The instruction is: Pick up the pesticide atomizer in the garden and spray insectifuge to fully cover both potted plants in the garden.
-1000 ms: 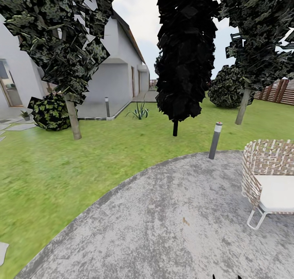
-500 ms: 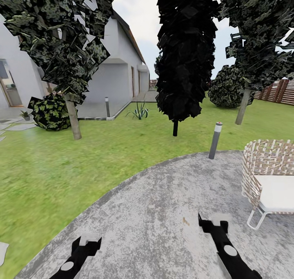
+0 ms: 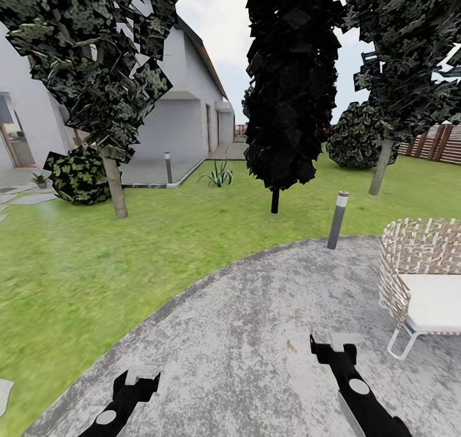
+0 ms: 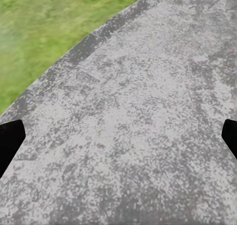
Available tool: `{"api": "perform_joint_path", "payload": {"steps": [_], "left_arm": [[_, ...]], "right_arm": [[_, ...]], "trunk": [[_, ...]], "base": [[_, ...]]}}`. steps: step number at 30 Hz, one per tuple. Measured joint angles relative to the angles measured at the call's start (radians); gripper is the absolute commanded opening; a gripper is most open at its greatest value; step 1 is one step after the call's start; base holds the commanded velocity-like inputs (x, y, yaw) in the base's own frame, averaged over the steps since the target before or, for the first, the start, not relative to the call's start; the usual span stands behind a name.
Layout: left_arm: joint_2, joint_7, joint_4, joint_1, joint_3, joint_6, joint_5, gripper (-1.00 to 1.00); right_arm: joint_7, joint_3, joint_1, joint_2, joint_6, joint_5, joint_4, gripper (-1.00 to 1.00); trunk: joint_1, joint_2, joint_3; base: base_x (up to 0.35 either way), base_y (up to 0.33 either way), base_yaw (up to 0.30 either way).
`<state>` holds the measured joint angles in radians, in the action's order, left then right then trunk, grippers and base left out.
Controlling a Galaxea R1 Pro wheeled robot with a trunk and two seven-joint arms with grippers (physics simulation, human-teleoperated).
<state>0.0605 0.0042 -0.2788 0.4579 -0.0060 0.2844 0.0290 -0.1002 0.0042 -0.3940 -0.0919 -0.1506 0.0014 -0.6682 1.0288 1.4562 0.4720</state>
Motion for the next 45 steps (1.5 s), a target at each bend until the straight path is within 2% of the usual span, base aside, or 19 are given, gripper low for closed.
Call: {"api": "perform_joint_path", "payload": {"steps": [45], "left_arm": [[-0.004,0.01,0.002,0.0,0.0,0.002,0.0,1.0]], "right_arm": [[-0.002,0.0,0.0,0.0,0.001,0.0,0.002,1.0]], "trunk": [[0.173,0.315,0.208]], "base": [[0.0,0.0,0.0]]}}
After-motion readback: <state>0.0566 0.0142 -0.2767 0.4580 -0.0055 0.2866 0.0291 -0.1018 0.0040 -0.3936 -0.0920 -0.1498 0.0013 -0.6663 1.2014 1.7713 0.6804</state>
